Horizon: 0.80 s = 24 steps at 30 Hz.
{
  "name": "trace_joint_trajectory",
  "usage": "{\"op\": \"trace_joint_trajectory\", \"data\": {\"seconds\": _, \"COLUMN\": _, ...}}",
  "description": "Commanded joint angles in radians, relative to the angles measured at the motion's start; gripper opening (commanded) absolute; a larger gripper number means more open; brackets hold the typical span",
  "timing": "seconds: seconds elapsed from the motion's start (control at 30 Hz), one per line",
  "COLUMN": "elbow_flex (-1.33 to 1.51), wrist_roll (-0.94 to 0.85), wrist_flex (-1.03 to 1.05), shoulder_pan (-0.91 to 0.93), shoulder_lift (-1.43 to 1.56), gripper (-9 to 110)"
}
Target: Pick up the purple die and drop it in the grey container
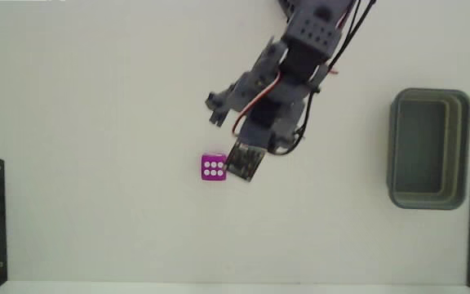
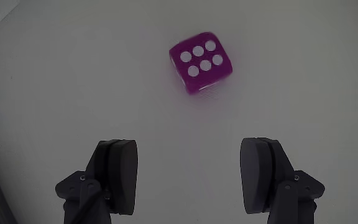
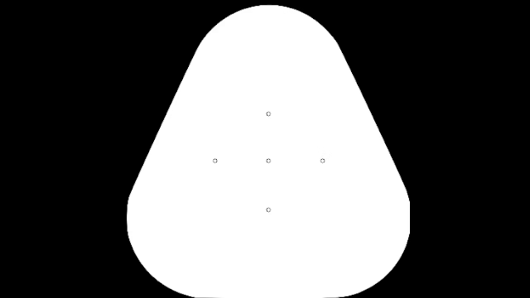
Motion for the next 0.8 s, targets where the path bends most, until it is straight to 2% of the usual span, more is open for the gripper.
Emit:
{"op": "trace_joint_trajectory", "data": {"seconds": 0.0, "elbow_flex": -0.07, "wrist_roll": 0.005, "wrist_flex": -0.037, "shoulder_pan": 0.025, "shoulder_lift": -0.034, "gripper": 110}}
{"op": "trace_joint_trajectory", "data": {"seconds": 0.77, "elbow_flex": -0.336, "wrist_roll": 0.005, "wrist_flex": -0.159, "shoulder_pan": 0.025, "shoulder_lift": -0.421, "gripper": 110}}
